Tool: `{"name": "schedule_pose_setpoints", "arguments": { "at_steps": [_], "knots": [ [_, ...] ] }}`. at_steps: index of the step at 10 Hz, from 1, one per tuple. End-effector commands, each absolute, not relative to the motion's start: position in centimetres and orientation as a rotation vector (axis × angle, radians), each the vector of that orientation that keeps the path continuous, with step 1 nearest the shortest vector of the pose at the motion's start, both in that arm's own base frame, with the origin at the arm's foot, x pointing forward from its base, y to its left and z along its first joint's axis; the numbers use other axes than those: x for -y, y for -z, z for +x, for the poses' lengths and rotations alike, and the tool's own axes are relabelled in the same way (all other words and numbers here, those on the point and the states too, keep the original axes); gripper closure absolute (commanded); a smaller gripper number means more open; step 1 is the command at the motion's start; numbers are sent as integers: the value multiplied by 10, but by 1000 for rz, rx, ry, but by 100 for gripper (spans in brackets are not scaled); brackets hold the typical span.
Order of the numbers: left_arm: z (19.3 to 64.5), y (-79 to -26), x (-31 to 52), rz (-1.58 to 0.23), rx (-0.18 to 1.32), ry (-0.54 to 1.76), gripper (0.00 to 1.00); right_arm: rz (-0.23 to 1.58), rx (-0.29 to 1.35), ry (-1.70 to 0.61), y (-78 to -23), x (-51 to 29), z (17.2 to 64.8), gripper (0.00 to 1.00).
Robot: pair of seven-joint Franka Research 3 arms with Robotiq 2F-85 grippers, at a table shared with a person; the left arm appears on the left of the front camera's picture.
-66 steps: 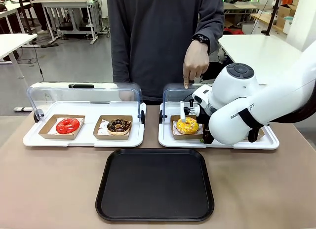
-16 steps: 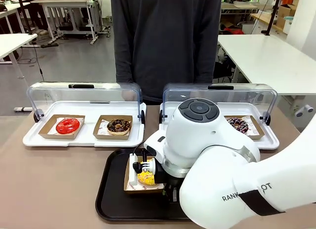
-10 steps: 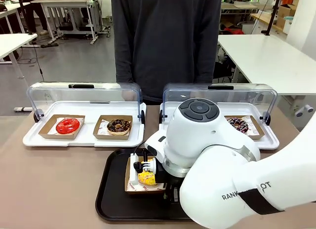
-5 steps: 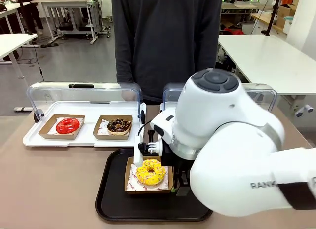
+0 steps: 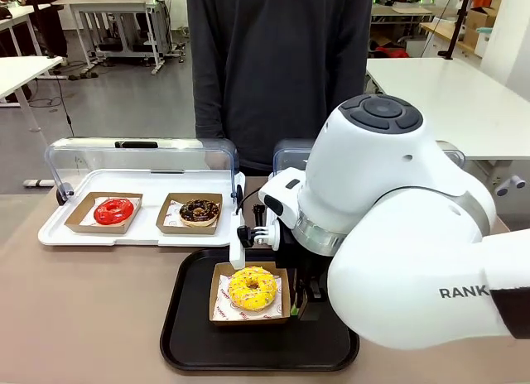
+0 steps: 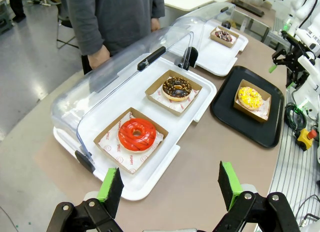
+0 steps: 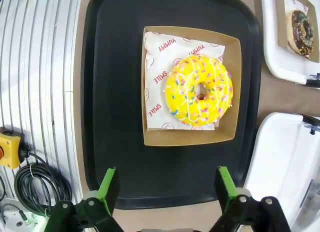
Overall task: Move the third donut from the left to the tray.
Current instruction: Pick up the Paper togo box containing the Donut indicated by the person and place it on the Handle tray.
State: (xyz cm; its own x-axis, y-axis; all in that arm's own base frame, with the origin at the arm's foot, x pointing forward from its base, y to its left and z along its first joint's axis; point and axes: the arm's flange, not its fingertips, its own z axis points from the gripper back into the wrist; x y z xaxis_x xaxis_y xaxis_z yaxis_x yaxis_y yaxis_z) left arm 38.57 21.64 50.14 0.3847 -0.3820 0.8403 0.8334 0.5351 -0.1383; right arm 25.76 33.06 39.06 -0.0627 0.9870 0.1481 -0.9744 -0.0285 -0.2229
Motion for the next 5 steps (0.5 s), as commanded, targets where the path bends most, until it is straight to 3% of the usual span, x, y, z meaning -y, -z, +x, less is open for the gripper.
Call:
{"name": "schedule_pose_setpoints", "arguments": {
  "at_steps": [1,5],
  "knots": [
    [385,-502,-216,-618,856,838,0,-70,295,-1588,-387,-333,256,0],
    [385,-502,-216,-618,856,838,0,-70,295,-1588,-387,-333,256,0]
  ]
}}
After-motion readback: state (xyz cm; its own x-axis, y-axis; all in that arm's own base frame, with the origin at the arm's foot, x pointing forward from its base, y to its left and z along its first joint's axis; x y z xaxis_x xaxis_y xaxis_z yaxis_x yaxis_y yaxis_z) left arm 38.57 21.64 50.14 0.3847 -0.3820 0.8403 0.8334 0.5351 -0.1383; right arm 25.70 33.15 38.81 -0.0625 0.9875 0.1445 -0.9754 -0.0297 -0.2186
